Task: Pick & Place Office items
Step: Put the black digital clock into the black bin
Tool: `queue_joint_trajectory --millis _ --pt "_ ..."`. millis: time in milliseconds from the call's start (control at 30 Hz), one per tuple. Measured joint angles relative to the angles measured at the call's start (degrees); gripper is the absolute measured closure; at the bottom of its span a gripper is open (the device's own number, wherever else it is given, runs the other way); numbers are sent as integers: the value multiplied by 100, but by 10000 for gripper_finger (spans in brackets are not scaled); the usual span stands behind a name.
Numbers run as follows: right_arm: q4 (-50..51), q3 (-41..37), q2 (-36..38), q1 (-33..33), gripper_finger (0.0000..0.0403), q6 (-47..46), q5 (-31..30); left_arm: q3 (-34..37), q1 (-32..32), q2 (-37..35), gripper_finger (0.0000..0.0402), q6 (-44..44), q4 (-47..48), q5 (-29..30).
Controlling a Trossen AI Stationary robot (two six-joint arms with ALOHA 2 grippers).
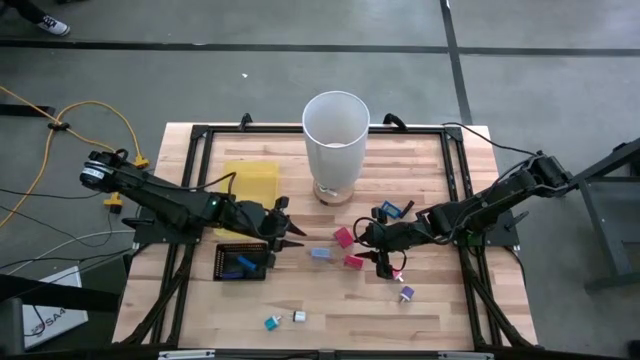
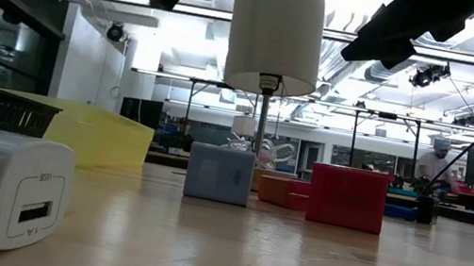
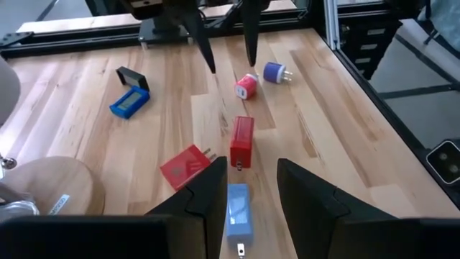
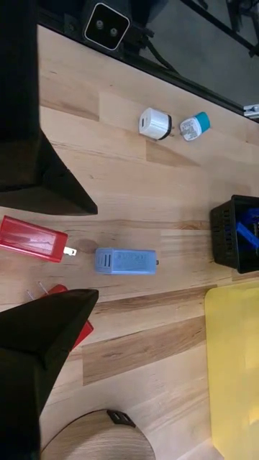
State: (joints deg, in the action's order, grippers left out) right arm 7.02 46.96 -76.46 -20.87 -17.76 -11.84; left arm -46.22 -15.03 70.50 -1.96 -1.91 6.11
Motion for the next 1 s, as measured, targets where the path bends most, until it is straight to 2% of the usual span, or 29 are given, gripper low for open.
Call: queue_joint_trajectory --millis 1000 --pt "-43 0 1 1 238 2 22 0 -2 0 284 17 -36 -2"
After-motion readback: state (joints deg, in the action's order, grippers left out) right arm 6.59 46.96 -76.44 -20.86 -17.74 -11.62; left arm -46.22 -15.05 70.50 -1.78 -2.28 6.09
